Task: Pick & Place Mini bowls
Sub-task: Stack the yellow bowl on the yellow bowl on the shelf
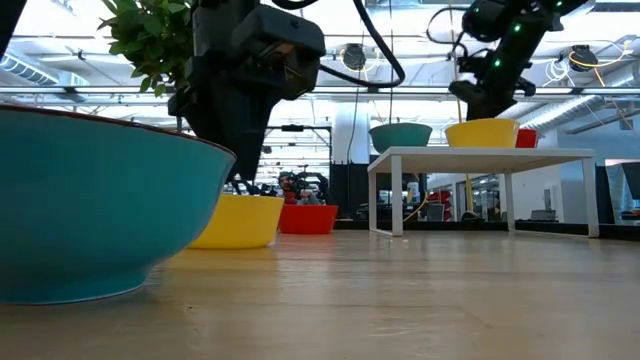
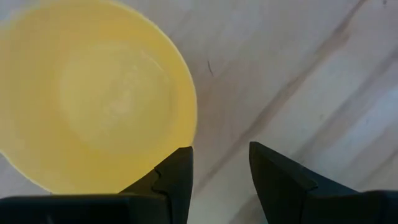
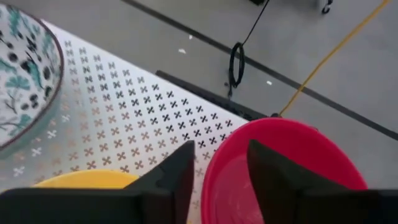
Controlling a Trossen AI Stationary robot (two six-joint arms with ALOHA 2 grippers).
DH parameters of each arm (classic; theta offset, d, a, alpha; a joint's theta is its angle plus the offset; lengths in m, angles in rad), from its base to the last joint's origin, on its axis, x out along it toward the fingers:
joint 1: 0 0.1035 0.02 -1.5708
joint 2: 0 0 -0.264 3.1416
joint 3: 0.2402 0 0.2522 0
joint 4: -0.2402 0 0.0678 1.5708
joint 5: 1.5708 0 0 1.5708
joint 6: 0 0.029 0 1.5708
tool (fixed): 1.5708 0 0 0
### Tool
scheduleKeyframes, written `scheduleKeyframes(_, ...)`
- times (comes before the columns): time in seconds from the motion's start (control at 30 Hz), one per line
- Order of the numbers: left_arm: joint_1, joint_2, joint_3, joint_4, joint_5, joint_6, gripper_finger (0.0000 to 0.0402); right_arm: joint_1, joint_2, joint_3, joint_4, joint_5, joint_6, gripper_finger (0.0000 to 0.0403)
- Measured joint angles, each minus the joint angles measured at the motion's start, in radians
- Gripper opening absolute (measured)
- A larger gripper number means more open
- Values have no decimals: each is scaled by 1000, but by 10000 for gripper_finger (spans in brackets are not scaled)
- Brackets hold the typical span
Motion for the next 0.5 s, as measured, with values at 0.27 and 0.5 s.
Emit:
scheduleKeyframes(0.27,-10,3,0,-5,-53,0,161,16,-110,0,-1,-59,3,184)
scheduleKeyframes(0.5,-6,52,-2,12,-74,9,161,53,-204,0,0,-85,3,184)
